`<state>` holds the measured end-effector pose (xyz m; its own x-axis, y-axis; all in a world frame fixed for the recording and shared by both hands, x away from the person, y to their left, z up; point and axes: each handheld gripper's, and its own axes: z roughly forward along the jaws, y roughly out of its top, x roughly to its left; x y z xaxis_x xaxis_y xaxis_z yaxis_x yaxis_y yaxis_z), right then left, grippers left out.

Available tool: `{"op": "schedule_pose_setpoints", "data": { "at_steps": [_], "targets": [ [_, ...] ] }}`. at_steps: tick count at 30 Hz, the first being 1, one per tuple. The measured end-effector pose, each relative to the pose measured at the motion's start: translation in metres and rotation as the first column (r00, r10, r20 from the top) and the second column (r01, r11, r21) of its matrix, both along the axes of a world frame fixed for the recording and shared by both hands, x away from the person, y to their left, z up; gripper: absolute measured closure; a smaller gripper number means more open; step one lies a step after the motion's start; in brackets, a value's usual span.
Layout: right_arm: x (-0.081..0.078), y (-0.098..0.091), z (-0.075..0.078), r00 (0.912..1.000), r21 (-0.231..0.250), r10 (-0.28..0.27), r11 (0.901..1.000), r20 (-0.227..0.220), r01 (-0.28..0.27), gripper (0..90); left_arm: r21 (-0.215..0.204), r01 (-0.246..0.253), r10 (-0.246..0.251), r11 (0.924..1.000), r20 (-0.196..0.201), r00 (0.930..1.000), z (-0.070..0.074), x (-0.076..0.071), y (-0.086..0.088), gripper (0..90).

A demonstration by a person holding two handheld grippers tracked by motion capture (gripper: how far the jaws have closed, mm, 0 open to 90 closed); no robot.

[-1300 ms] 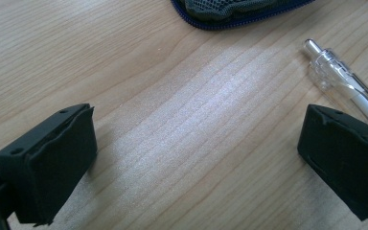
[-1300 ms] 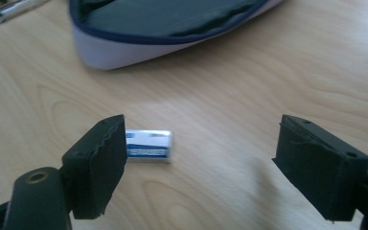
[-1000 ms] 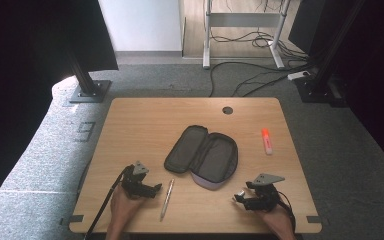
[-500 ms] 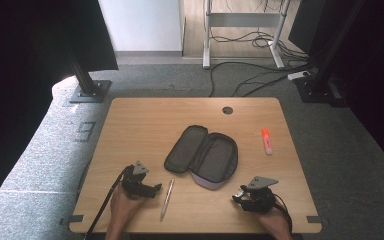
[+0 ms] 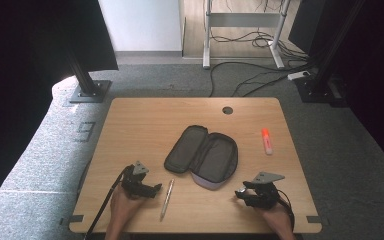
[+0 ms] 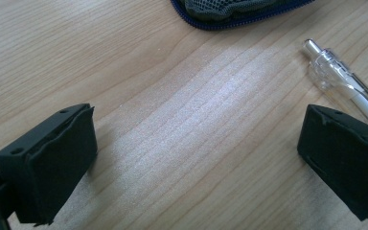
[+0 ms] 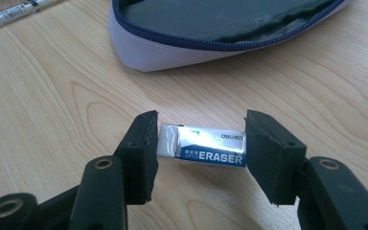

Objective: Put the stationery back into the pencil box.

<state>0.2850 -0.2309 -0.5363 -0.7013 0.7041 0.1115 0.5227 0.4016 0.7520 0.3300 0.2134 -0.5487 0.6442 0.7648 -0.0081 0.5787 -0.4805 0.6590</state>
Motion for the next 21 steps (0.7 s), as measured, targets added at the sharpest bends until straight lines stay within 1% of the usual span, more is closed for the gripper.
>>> {"op": "schedule_pose_setpoints", "data": {
  "at_steps": [4,13,21],
  "targets": [
    [0.002,0.001,0.002,1.0000,-0.005,0.001,1.0000,-0.004,-0.001,46.3,0.000,0.000,0.000,1.0000,0.000,1.0000,0.000,0.000,0.000,0.0],
    [0.008,0.007,0.011,0.9999,-0.018,0.010,0.9998,0.014,-0.010,46.3,0.001,0.000,0.000,1.0000,0.000,1.0000,0.000,0.000,0.000,0.0],
    [0.017,0.009,0.020,0.9996,0.000,0.009,1.0000,0.026,-0.009,46.3,0.001,0.001,-0.001,1.0000,0.000,1.0000,0.000,0.000,0.000,0.0]
  ]
}}
